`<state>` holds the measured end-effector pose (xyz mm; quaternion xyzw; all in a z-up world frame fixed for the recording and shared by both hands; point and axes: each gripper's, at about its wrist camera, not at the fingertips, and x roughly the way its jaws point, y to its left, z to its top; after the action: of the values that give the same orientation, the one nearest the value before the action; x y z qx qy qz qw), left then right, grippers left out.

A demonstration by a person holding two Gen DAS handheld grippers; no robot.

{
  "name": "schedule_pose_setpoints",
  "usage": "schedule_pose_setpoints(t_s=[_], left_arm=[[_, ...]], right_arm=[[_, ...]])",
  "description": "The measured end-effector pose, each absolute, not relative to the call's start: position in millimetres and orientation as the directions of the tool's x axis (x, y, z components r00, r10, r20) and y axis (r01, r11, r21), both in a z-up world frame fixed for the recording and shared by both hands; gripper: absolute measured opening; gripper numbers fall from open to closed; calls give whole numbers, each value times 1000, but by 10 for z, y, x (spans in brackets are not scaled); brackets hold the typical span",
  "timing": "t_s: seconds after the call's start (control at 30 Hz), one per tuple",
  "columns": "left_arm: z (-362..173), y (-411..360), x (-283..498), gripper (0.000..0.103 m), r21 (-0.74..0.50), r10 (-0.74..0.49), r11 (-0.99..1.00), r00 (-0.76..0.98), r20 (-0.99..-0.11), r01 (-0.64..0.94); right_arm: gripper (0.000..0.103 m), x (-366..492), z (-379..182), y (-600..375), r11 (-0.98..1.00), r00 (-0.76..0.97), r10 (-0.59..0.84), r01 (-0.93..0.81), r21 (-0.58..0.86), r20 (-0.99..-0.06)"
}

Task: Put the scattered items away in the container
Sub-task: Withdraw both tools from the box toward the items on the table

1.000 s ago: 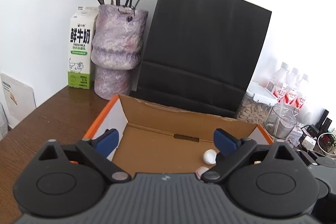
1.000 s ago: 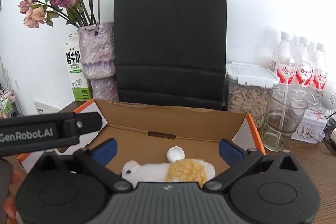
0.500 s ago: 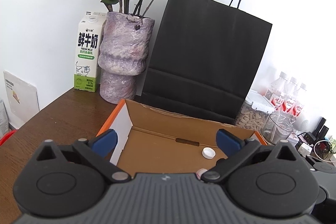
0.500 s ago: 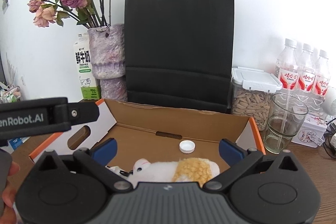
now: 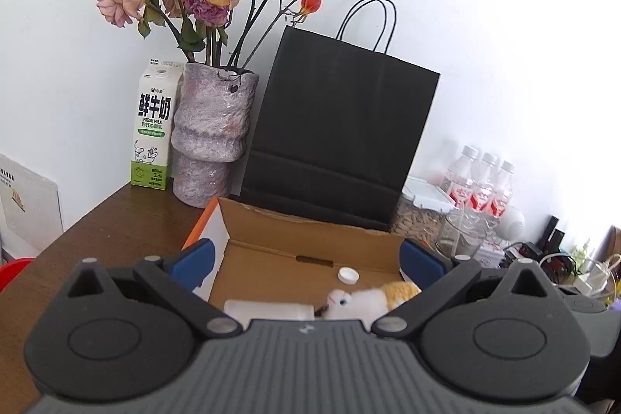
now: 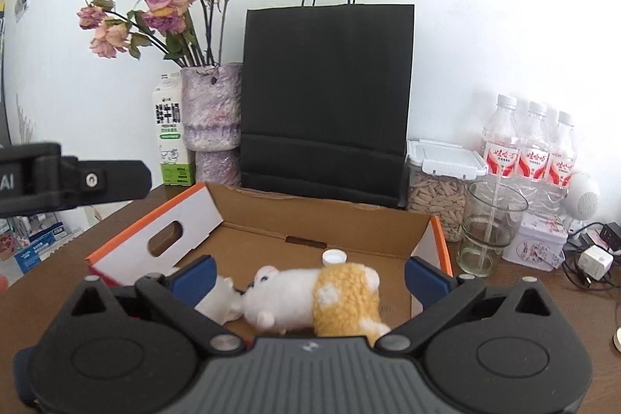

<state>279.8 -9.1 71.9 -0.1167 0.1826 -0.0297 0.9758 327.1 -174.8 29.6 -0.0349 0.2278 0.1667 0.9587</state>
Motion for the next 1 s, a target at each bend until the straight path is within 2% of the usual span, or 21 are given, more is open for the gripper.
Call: schedule_pose_setpoints(t_s=[0.27,0.43,0.77,0.9,1.0], left_arm=[[688,16,2186,103,-238,-112,971,936,-333,32],[539,99,1895,103,-213,-96,977,927,-363,18],[-72,460,1220,103,-144,15,985,866,-499,-100],[-118,588,1043,103,-163,30,978,862,-507,-130],[-93,598,1005,103,-158,34,979,867,-498,-129]], right_arm=[[103,2580,370,-1994,939,848,308,-343,-5,-431],[103,2188,330,-2132,940,844,307,-342,-1,-439],[103,1551,-184,-2493,960,801,238,-279,9,-550],[103,1439,-358,-2595,970,772,200,-245,9,-604],[103,1421,-375,-2644,974,771,192,-226,21,-607]])
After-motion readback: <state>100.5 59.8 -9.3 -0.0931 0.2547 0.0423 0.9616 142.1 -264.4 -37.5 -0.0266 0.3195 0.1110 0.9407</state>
